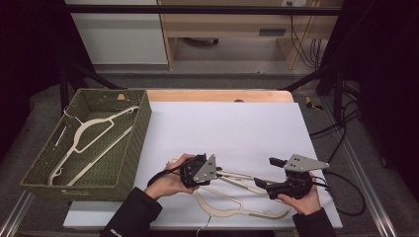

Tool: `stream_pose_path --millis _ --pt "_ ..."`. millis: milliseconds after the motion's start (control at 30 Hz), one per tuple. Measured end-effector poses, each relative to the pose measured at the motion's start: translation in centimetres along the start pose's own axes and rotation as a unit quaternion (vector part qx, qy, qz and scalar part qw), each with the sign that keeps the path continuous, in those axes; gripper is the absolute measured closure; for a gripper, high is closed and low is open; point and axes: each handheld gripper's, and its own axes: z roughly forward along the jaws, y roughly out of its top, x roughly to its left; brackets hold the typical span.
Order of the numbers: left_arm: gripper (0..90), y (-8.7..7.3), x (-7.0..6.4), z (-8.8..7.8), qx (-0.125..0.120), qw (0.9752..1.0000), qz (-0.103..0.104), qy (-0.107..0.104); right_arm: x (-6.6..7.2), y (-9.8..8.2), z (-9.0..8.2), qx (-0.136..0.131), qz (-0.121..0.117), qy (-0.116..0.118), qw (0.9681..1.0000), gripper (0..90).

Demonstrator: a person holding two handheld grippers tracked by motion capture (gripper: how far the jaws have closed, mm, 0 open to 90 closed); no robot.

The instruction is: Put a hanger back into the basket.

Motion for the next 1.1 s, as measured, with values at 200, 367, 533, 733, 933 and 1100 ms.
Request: stream_pose_path --millis 200,367,533,733,933,1100 --pt "85.8 0.3 1.5 0.2 0.003 0.9995 -0.021 0.024 -0.2 -0.1 -0.1 -0.002 0.004 -0.002 1.0000 11.8" --pt "85.9 -0.2 2.3 -0.1 0.010 0.9981 -0.048 0.036 -0.4 -0.2 -0.1 -0.002 0.009 -0.003 1.0000 11.0" --pt "85.9 0.1 2.1 -1.2 0.019 0.9941 -0.090 0.059 -0.4 -0.2 -0.1 -0.001 0.013 -0.005 0.9999 9.9" --pt "85.9 -0.1 2.2 -2.6 0.010 0.9844 -0.161 0.070 -0.5 -0.2 -0.3 -0.005 0.017 -0.012 0.9998 8.5" --pt "85.9 -0.3 2.3 -4.5 -0.007 0.9731 -0.216 0.080 -0.6 -0.2 -0.5 -0.009 0.024 -0.019 0.9995 6.3" --pt "85.9 -0.2 2.4 -6.7 -0.026 0.9656 -0.242 0.090 -0.7 -0.2 -0.5 -0.015 0.030 -0.027 0.9991 5.6"
